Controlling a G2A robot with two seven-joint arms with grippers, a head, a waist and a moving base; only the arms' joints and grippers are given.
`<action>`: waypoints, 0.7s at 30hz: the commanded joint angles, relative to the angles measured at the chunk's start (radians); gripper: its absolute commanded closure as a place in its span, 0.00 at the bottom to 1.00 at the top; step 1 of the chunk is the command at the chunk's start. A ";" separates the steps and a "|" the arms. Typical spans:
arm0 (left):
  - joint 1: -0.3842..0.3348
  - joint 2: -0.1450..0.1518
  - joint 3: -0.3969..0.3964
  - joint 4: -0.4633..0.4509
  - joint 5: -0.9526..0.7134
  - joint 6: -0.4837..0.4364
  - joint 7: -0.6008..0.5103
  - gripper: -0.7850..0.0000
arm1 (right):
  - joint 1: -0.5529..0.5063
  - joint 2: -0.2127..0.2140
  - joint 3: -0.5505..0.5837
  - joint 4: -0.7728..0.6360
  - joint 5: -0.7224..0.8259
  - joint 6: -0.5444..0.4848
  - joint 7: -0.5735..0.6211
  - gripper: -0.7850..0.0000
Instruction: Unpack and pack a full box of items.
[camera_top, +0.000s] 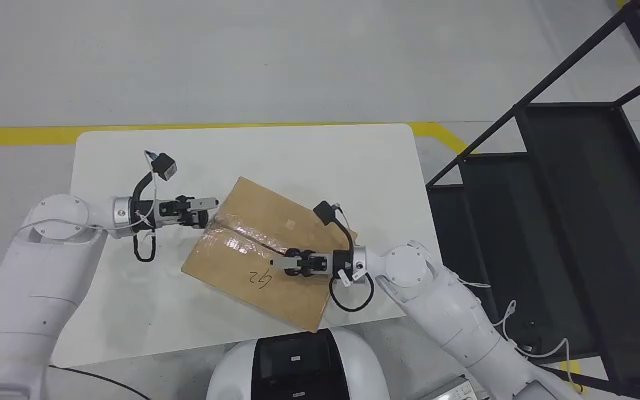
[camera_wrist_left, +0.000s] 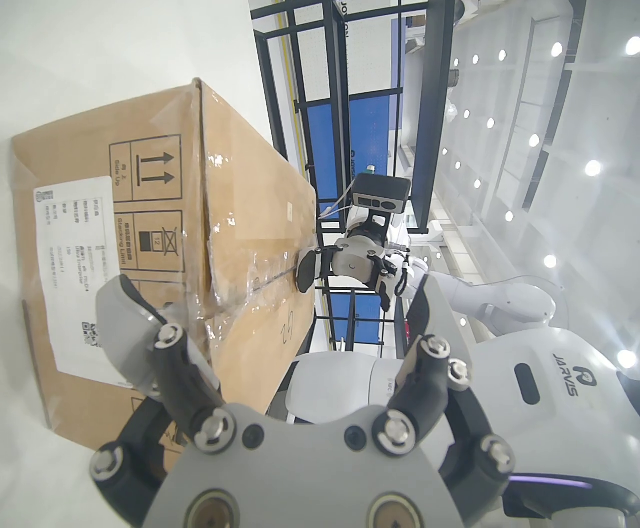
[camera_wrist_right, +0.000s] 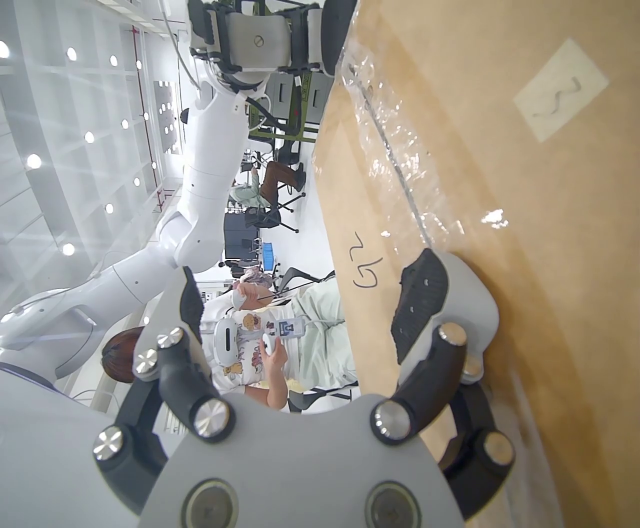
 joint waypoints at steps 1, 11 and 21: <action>-0.006 -0.003 0.008 0.009 -0.005 -0.005 -0.001 0.00 | 0.000 0.000 0.001 0.001 0.000 0.000 -0.001 0.00; -0.039 -0.005 -0.002 0.089 0.031 -0.030 0.053 0.00 | 0.001 0.004 0.016 -0.009 0.006 -0.004 -0.003 0.00; -0.004 0.018 -0.113 0.101 0.018 -0.043 0.209 0.00 | -0.032 0.031 0.154 -0.104 -0.003 -0.029 -0.031 0.00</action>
